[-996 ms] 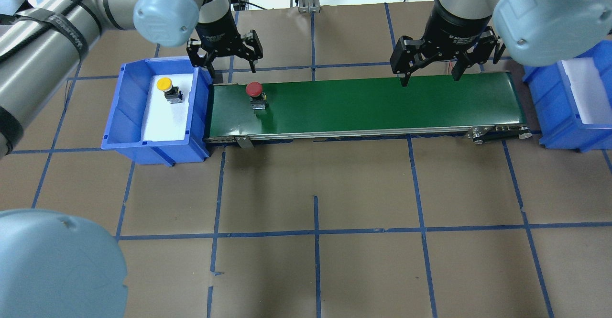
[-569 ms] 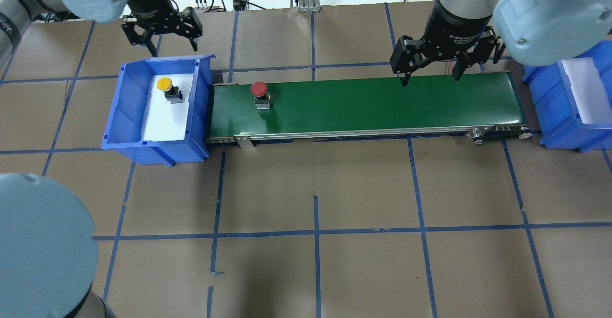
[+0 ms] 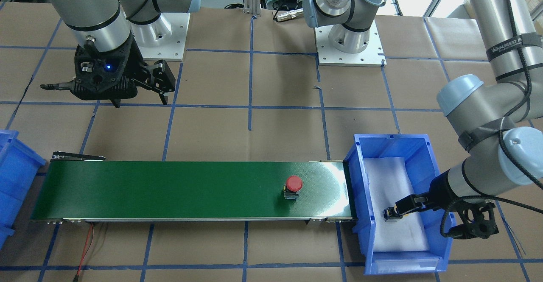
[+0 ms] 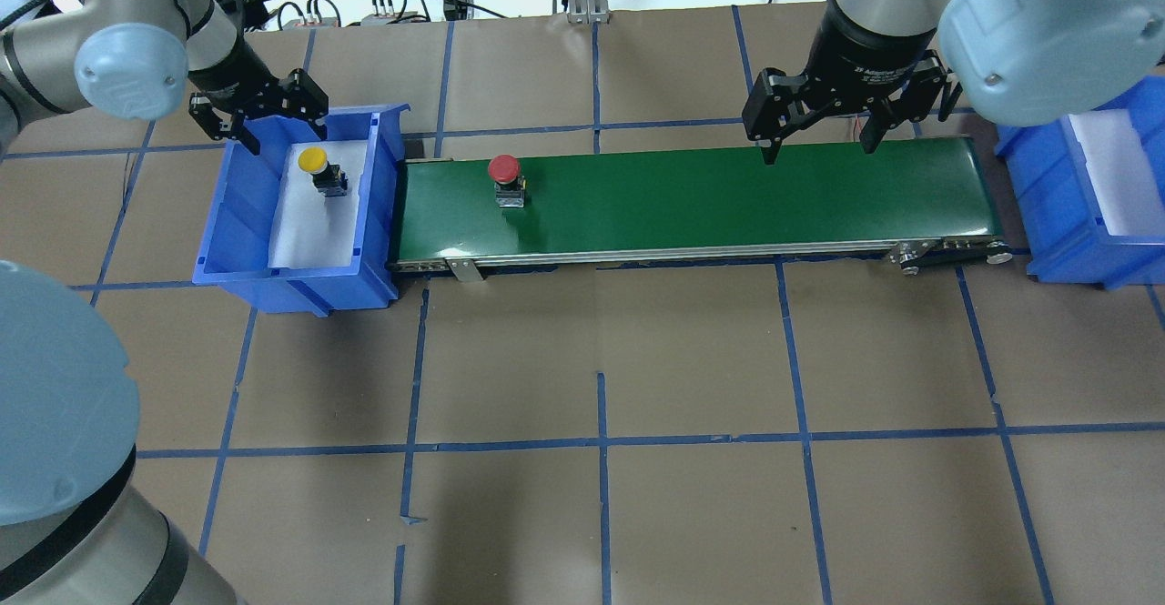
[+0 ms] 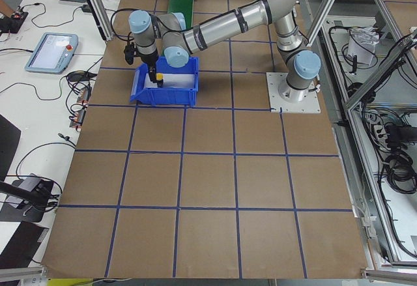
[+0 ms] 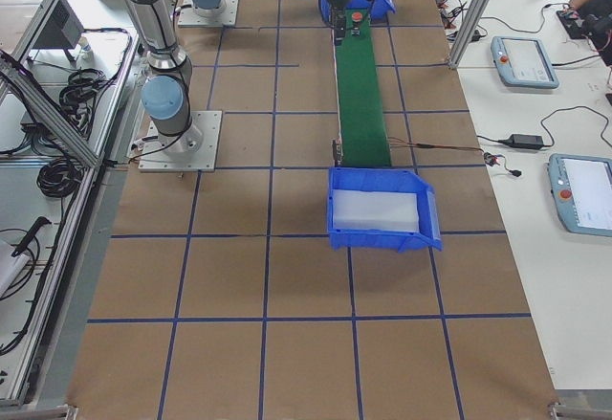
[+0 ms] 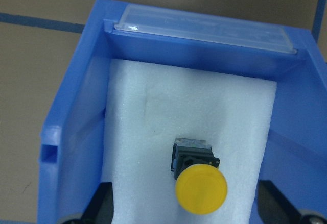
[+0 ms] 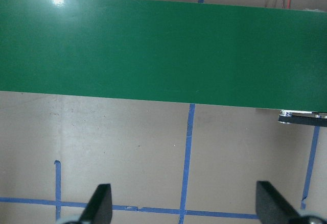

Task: Transport two buttons from left to right
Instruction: 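Move the left gripper back over the yellow button in the bin, then grasp the yellow button with the left gripper and lift it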

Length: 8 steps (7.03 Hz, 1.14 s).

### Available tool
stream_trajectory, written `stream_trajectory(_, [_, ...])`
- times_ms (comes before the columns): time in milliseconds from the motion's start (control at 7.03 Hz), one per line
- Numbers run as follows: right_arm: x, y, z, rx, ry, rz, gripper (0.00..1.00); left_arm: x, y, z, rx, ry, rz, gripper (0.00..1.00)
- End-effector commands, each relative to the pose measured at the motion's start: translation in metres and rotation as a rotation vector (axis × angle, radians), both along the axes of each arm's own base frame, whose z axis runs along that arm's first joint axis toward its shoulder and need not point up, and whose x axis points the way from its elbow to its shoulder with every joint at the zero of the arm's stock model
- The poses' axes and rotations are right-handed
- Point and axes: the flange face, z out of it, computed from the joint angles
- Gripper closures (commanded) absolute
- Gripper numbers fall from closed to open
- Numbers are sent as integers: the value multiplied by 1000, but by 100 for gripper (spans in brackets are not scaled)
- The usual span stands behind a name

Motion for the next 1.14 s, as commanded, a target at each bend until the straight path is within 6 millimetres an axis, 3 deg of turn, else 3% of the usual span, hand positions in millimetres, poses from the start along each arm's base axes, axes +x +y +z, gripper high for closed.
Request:
stream_trajectory(0, [0, 0, 0, 0, 0, 0, 0, -5, 4, -24, 16, 19, -11, 0])
stream_trajectory(142, [-1, 0, 0, 0, 0, -2, 0, -9, 4, -29, 27, 22, -11, 1])
stream_trajectory(285, [0, 0, 0, 0, 0, 0, 0, -13, 4, -28, 26, 12, -28, 23])
stream_trajectory(427, [0, 0, 0, 0, 0, 0, 0, -14, 2, -34, 32, 23, -28, 54])
stream_trajectory(569, [0, 0, 0, 0, 5, 0, 0, -18, 0, -33, 29, 18, -33, 62])
stream_trajectory(712, [0, 0, 0, 0, 5, 0, 0, -19, -2, -31, 25, 18, -31, 63])
stream_trajectory(996, [0, 0, 0, 0, 5, -2, 0, -17, -13, 6, -28, -10, -36, 62])
